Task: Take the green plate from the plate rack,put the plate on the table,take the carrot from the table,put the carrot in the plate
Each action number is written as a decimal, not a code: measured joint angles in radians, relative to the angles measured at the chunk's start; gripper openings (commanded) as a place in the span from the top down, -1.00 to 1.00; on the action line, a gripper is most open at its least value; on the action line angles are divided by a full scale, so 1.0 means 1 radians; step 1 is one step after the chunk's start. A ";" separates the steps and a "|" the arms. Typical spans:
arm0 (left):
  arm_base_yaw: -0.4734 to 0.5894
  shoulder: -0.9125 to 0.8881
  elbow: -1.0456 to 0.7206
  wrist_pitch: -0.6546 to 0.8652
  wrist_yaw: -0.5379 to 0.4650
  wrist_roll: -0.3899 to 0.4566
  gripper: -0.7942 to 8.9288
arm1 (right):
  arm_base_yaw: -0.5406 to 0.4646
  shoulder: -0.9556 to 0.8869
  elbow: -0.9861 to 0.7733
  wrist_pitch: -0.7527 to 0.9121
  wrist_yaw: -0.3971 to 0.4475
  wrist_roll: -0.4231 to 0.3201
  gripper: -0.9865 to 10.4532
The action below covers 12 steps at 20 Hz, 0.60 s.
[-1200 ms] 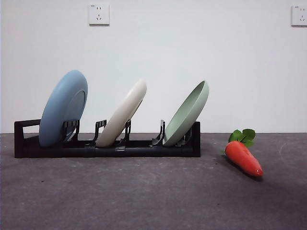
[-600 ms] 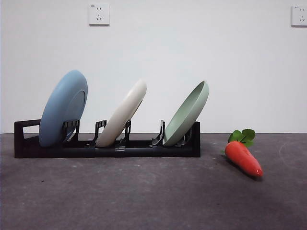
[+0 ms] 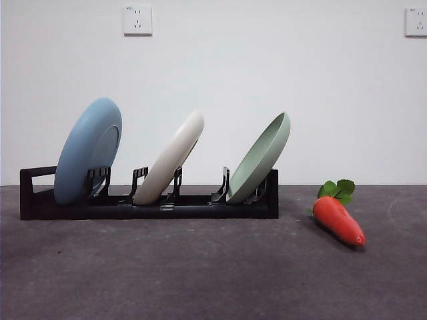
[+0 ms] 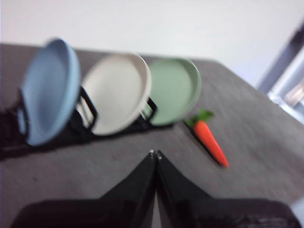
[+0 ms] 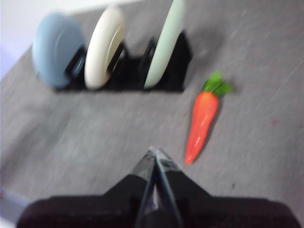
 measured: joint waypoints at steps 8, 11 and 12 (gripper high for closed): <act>0.000 0.096 0.118 -0.160 0.129 0.113 0.66 | 0.016 0.114 0.129 -0.217 -0.126 -0.145 0.72; 0.000 0.098 0.120 -0.163 0.129 0.111 -0.43 | 0.016 0.114 0.129 -0.217 -0.126 -0.145 -0.14; 0.000 0.098 0.120 -0.163 0.129 0.109 -0.45 | 0.016 0.114 0.129 -0.217 -0.126 -0.145 -0.32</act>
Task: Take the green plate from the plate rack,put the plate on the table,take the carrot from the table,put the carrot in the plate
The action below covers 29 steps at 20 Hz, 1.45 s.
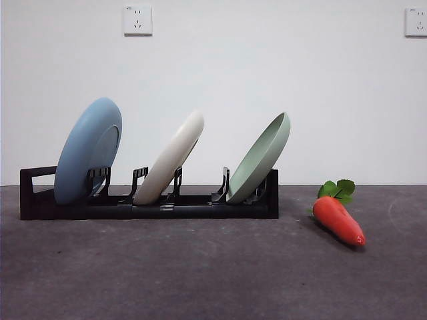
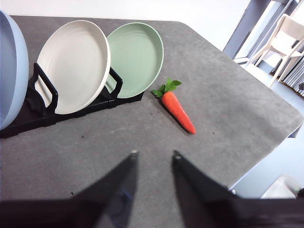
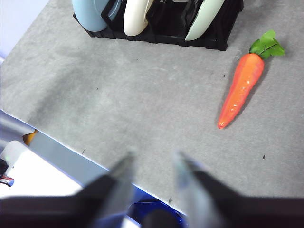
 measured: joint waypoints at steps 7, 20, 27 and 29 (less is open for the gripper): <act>-0.014 0.063 0.058 0.052 0.010 -0.025 -0.45 | 0.000 0.000 0.000 0.000 0.000 0.000 -0.33; -0.456 0.717 0.532 0.339 -0.241 -0.027 -0.45 | 0.000 0.003 0.000 0.000 0.000 0.000 -0.32; -0.629 1.124 0.699 0.573 -0.470 -0.004 -0.45 | 0.000 0.014 0.000 -0.003 0.000 0.000 -0.32; -0.646 1.229 0.747 0.591 -0.517 0.016 -0.45 | 0.000 0.018 0.000 -0.004 0.001 0.000 -0.32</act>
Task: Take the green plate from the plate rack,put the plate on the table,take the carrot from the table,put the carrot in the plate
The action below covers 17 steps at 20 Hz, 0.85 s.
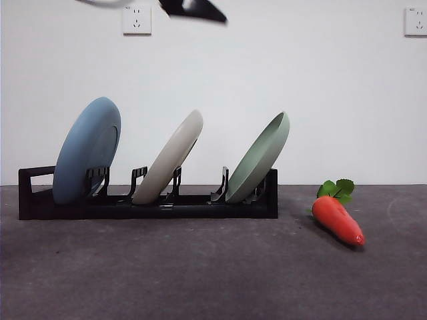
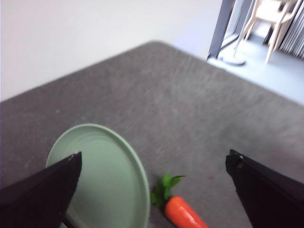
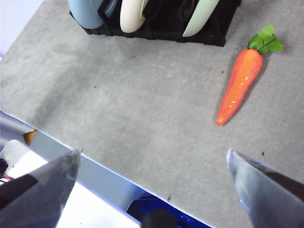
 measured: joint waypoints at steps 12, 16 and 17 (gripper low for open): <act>-0.012 0.323 0.041 0.158 -0.039 0.016 -0.45 | 0.000 0.008 0.000 -0.003 0.000 0.000 -0.32; -0.018 0.361 0.041 0.159 -0.064 0.016 -0.40 | 0.000 0.008 0.000 -0.004 0.000 0.000 -0.32; -0.019 0.365 0.041 0.158 -0.077 0.016 -0.24 | 0.000 0.008 0.000 -0.004 0.000 0.000 -0.32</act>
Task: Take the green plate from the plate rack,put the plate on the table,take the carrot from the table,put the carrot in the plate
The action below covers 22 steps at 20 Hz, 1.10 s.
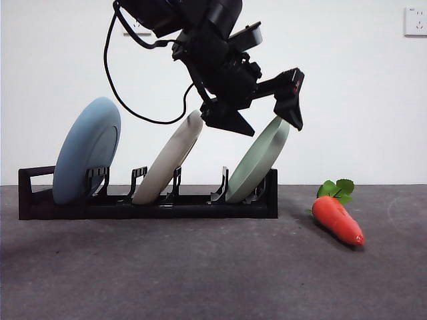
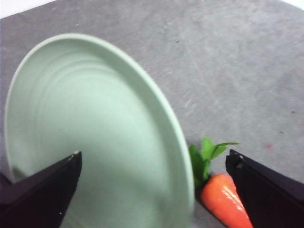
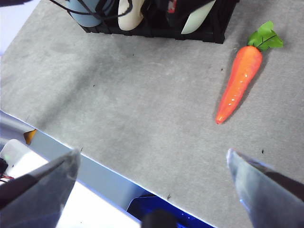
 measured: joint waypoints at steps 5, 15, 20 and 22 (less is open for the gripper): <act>-0.011 0.004 0.000 -0.002 -0.006 0.000 0.11 | 0.000 0.000 0.000 0.000 0.000 0.000 -0.32; -0.031 0.004 0.000 -0.022 0.040 -0.003 0.85 | 0.000 0.000 0.000 0.000 0.000 0.000 -0.32; -0.025 0.004 0.000 -0.024 0.076 -0.005 0.85 | 0.000 0.000 0.000 0.000 0.000 0.000 -0.32; -0.023 -0.002 0.000 -0.027 0.081 -0.016 0.85 | 0.000 0.000 0.000 0.000 0.000 0.000 -0.32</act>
